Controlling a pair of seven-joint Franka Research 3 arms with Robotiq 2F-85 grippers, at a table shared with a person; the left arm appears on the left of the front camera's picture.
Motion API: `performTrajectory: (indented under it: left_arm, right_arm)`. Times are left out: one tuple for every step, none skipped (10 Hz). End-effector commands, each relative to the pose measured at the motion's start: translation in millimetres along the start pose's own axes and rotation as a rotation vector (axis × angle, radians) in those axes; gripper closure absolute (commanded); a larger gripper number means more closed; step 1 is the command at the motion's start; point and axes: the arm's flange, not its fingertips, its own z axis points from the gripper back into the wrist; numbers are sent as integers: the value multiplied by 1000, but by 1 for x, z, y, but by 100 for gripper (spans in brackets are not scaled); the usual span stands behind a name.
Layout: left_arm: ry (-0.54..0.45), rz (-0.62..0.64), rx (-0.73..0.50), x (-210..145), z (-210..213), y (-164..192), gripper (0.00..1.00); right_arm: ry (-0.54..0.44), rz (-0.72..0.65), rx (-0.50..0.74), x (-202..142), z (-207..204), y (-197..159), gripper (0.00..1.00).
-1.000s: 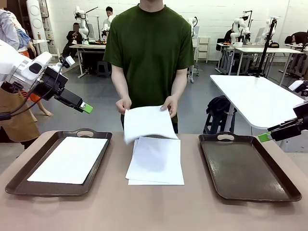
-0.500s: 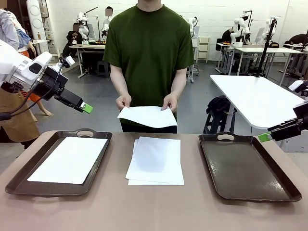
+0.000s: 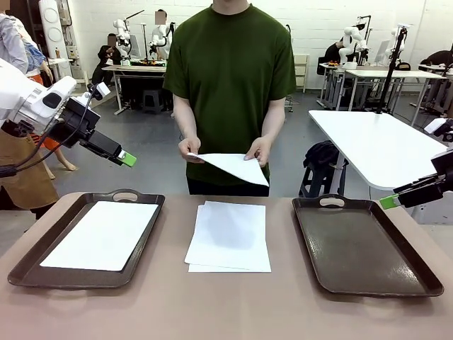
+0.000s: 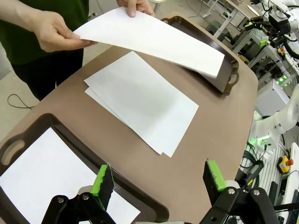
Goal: Sort the A4 documents.
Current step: Receive the A4 Paper.
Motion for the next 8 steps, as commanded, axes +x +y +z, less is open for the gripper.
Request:
performTrajectory:
  left_arm:
    - [-7, 5, 1, -1, 0, 0, 0]
    - [-7, 5, 1, -1, 0, 0, 0]
    - [-7, 5, 1, -1, 0, 0, 0]
    - [-7, 5, 1, -1, 0, 0, 0]
    - [-7, 5, 1, -1, 0, 0, 0]
    - [-7, 5, 1, -1, 0, 0, 0]
    - [-7, 5, 1, -1, 0, 0, 0]
    - [-7, 5, 1, -1, 0, 0, 0]
  right_arm:
    - [-23, 6, 18, 1, -3, -4, 0]
    - [-23, 6, 18, 1, -3, -4, 0]
    - [-23, 6, 18, 1, -3, -4, 0]
    - [-23, 6, 18, 1, -3, -4, 0]
    - [-23, 6, 18, 1, -3, -4, 0]
    - [-23, 6, 18, 1, -3, -4, 0]
    - [-23, 6, 18, 1, -3, -4, 0]
    - [-23, 6, 18, 1, -3, -4, 0]
